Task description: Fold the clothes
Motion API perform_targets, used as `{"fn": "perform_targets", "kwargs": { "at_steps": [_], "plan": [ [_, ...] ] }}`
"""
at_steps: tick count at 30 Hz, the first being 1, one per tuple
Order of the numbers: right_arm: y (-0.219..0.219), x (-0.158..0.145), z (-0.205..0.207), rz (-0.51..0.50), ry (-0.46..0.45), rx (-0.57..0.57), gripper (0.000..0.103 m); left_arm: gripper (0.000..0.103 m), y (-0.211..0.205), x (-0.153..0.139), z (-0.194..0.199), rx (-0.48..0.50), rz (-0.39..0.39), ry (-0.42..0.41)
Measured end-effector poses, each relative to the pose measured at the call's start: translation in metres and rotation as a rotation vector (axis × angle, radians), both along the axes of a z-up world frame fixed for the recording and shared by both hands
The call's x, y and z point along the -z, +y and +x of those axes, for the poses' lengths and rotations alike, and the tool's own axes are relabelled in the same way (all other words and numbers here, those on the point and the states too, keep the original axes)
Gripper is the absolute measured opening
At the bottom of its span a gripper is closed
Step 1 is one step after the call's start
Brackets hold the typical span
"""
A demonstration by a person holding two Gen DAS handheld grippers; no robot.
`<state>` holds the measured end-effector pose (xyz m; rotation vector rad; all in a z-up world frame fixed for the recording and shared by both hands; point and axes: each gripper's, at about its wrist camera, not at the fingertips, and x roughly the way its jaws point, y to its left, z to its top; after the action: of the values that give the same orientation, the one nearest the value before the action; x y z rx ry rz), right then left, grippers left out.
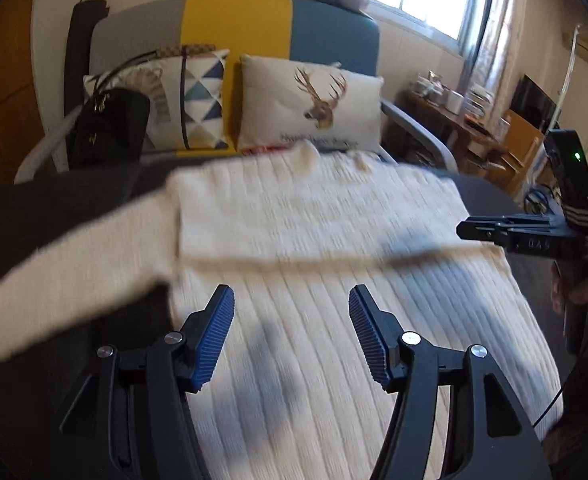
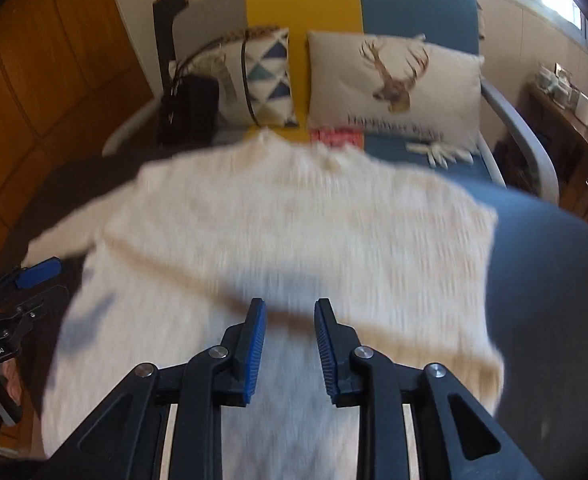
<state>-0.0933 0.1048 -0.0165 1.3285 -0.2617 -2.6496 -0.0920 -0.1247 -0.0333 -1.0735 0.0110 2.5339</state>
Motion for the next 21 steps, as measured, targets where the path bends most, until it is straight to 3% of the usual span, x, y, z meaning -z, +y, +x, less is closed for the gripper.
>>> {"fn": "perform_targets", "kwargs": {
  "at_steps": [5,10,14,16,21],
  "plan": [
    [0.011,0.006,-0.087,0.038,0.037,0.071,0.026,0.063,0.003,-0.007,-0.095,-0.032,0.042,0.005],
    [0.023,0.034,-0.141,0.101,-0.027,0.078,0.024,0.063,0.044,0.013,-0.163,0.043,-0.001,-0.014],
    [0.024,0.068,-0.163,0.179,-0.102,0.055,0.021,0.063,0.079,0.053,-0.2,0.07,-0.11,-0.095],
    [0.037,0.071,-0.161,0.15,-0.062,0.092,0.02,0.063,0.087,0.075,-0.214,0.04,-0.182,-0.131],
    [0.042,0.06,-0.155,0.092,-0.036,0.123,0.021,0.064,0.074,0.069,-0.211,-0.012,-0.111,-0.094]
  ]
}}
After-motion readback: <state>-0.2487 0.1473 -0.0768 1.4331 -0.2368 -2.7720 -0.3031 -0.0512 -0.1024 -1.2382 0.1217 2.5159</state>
